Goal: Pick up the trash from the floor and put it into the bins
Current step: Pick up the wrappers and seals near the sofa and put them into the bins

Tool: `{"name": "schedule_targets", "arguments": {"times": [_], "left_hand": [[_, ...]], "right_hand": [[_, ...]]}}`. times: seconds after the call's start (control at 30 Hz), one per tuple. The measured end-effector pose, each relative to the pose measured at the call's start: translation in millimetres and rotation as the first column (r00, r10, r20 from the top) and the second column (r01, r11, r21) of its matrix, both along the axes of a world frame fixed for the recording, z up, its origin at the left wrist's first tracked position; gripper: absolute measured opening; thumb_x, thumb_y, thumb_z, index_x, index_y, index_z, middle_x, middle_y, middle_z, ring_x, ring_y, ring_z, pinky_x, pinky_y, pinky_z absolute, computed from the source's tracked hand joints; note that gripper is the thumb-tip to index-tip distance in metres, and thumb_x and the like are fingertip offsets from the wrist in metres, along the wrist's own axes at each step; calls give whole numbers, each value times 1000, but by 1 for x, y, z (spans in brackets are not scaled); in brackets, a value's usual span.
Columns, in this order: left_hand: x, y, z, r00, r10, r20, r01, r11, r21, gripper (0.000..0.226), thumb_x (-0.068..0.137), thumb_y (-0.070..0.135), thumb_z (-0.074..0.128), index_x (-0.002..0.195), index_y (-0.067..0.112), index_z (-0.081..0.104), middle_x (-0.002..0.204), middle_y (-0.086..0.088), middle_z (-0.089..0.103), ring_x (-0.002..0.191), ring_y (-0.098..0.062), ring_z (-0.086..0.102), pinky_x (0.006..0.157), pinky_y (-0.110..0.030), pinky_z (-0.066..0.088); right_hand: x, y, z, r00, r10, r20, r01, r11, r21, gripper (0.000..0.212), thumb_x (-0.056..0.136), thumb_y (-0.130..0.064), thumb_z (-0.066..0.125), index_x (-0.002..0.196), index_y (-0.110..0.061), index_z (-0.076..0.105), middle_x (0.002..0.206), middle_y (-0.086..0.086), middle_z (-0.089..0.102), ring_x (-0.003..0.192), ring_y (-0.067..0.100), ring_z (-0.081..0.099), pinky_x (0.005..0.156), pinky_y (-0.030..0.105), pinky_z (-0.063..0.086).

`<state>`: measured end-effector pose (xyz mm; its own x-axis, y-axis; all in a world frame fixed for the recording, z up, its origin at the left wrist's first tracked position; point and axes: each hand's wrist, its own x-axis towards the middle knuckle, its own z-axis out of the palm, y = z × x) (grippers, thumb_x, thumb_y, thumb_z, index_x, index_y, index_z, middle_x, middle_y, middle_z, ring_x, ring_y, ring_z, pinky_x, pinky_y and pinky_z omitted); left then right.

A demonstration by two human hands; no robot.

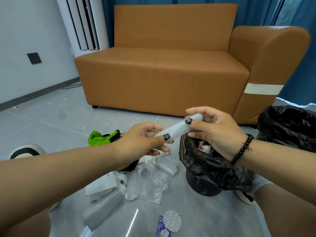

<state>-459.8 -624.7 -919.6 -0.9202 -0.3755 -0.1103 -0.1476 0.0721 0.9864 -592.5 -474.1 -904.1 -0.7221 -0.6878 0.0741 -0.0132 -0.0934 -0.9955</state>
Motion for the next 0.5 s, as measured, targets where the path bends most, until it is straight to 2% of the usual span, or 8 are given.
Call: {"name": "schedule_targets", "arguments": {"times": [0.13,0.23,0.3,0.37,0.43,0.5], "left_hand": [[-33,14,-4,999,-28,-16,28,999,-32,21,90,13,63,110,10,59,98,-7,74,77,-14,71,67,-24,51],[-61,25,-18,999,-18,31,23,990,-137,36,88,11,64,122,14,51,108,-2,69,88,-15,68,78,-33,54],[-81,27,-33,994,36,104,-6,962,-273,55,89,17,62,137,16,37,128,-1,53,103,-15,59,84,-31,51],[-101,28,-46,978,93,186,-24,939,-343,70,89,23,62,145,17,22,144,-6,36,120,-22,49,91,-33,47],[-119,29,-59,961,127,247,-37,940,-340,75,88,27,62,147,16,17,149,-11,28,124,-28,45,95,-35,44],[-132,32,-68,937,151,316,-35,938,-345,73,89,29,60,145,11,18,145,-13,31,125,-30,43,91,-31,40]], "right_hand": [[-29,12,-3,982,-186,29,186,982,-11,30,78,9,67,100,-10,60,91,14,67,73,19,67,63,25,58],[-53,24,-7,927,-373,-47,374,927,36,31,78,6,70,92,-16,52,87,9,66,70,18,66,58,24,57],[-72,35,-10,861,-476,-181,493,867,69,32,78,1,72,88,-19,50,87,7,67,66,18,64,57,27,58],[-92,45,-15,768,-519,-375,589,803,94,32,78,-1,72,85,-22,48,87,4,64,67,17,64,58,30,59],[-111,52,-22,678,-496,-542,645,756,115,32,77,-4,72,83,-26,48,88,-1,60,79,19,63,68,34,57],[-127,53,-31,635,-458,-622,663,737,134,28,78,-6,70,87,-23,50,87,-6,57,87,18,60,76,33,53]]}}
